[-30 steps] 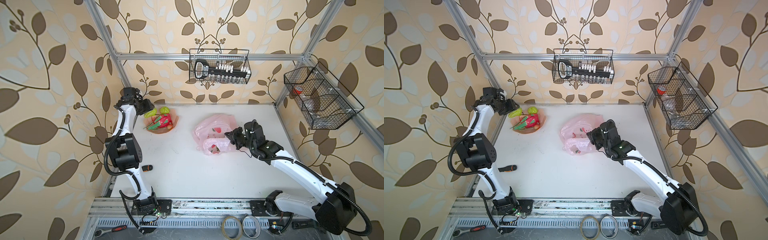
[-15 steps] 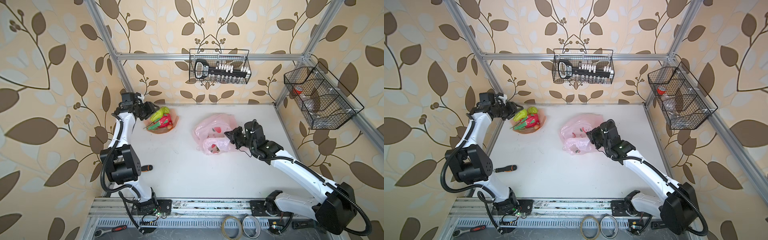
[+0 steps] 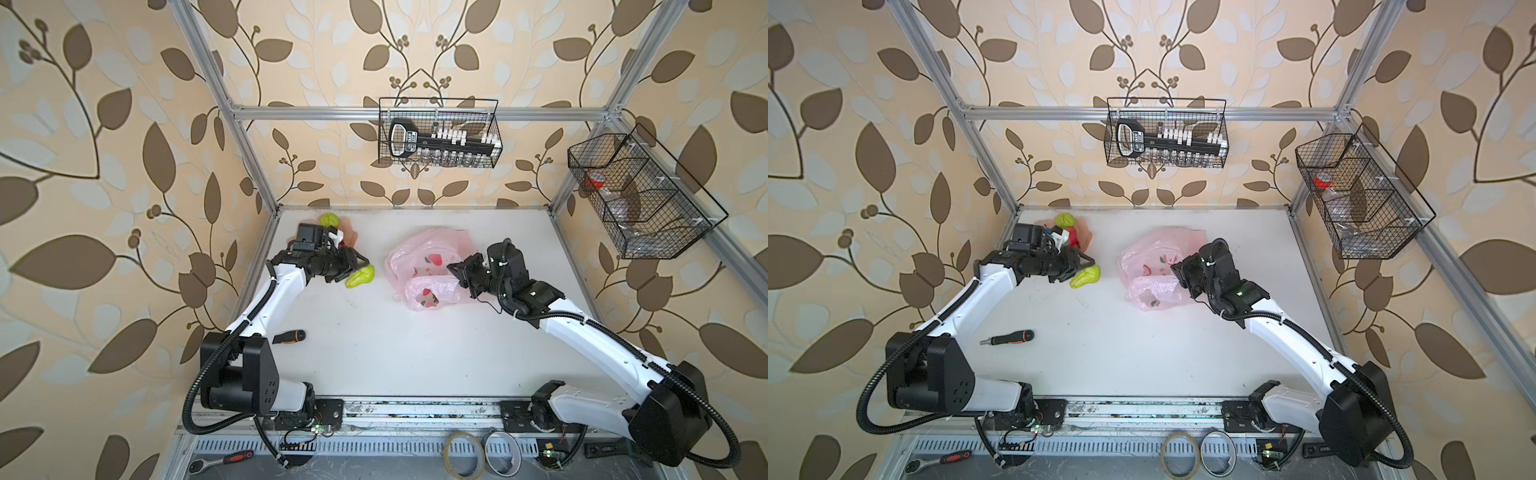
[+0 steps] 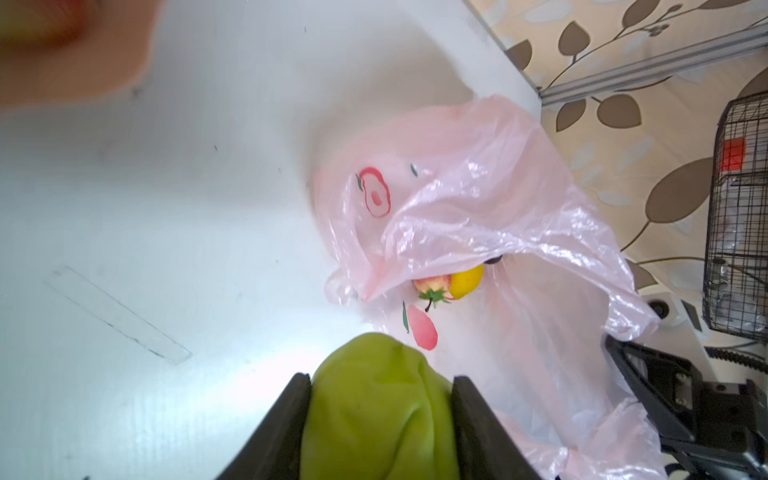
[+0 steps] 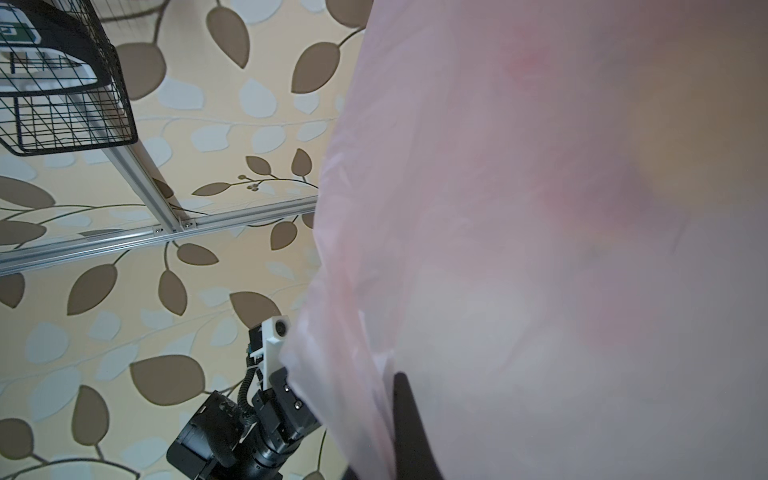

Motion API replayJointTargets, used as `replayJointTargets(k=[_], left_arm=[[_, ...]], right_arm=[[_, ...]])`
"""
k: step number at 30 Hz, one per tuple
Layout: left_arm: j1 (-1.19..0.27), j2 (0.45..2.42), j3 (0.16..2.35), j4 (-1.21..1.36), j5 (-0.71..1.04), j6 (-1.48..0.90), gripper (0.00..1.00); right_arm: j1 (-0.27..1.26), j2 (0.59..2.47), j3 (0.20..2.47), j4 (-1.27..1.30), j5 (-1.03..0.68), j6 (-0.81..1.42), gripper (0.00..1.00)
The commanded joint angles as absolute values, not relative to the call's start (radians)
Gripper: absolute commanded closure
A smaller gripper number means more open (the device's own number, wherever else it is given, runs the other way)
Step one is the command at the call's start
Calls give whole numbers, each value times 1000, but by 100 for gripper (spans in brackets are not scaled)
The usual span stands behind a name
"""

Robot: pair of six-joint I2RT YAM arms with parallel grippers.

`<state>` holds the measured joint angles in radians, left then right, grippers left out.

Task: Place the fruits into the plastic bag
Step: 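Lift the green pear with the left gripper and carry it toward the bag, then lower the green pear into the bag opening held by the right gripper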

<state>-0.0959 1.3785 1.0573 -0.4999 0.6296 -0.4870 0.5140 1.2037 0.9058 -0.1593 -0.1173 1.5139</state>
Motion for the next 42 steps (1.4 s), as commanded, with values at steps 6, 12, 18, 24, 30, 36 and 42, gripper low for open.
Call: replayJointTargets(k=[6,12,18,24,30,36,42], left_arm=[[-212,1320,985,-411,624,-573,56],[-249,1338,993,-389,620,-587,56],[-327,1389,1007,-330,635,-621,56],[-414,1481,1034,-263,612,-650,56],[-492,1591,1098,-215,587,-688,59],[-563,1662,1160,-232,519,-635,61],[-620,1726,1232,-263,459,-551,62]], right_arm=[[517,1214,925,-149,-132,1517,100],[523,1215,921,-146,-129,1520,100],[525,1213,920,-144,-123,1524,100],[527,1210,918,-144,-118,1526,100],[531,1210,917,-144,-117,1529,100],[534,1207,913,-143,-115,1533,100],[535,1206,908,-140,-115,1537,100]])
